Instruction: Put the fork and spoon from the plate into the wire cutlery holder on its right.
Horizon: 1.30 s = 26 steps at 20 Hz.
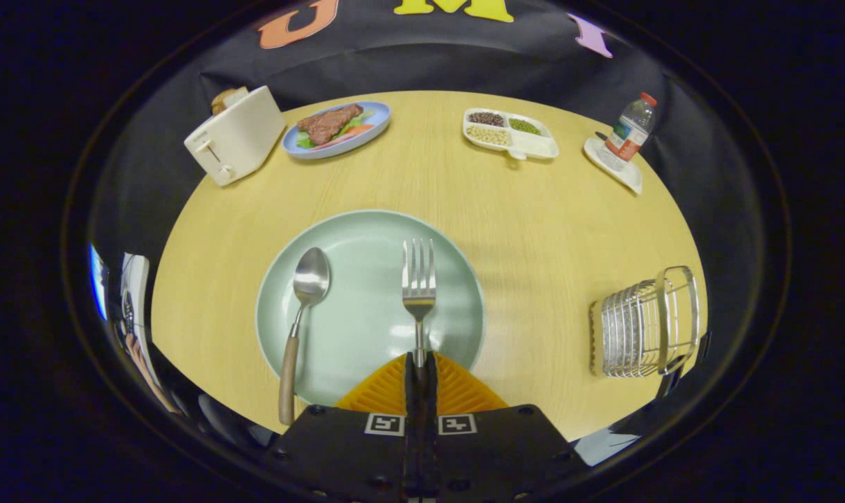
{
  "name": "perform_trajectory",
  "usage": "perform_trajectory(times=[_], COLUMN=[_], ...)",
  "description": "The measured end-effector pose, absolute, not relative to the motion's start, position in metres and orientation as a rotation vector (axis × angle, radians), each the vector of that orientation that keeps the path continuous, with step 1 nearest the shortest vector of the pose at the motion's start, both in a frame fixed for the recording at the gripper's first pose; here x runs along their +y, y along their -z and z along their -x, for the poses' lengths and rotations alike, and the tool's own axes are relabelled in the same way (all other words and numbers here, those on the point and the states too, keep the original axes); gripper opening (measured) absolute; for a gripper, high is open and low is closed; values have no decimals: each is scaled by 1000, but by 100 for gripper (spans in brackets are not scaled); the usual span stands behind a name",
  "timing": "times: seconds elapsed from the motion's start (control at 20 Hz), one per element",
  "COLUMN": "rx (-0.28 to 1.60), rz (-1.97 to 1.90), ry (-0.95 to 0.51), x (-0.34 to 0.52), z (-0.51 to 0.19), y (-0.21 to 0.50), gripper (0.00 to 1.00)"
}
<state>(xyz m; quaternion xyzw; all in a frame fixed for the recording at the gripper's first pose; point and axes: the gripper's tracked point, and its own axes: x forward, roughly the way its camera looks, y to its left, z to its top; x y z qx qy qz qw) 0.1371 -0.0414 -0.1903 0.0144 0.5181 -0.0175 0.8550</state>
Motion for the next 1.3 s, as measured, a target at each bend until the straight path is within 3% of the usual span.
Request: perform_trajectory(times=[0.9,1.3], rx=[896,941], rz=[-134,-150], ry=[113,132], x=[-192,-242], z=[-83,-66], y=[89,98], gripper=[3,5])
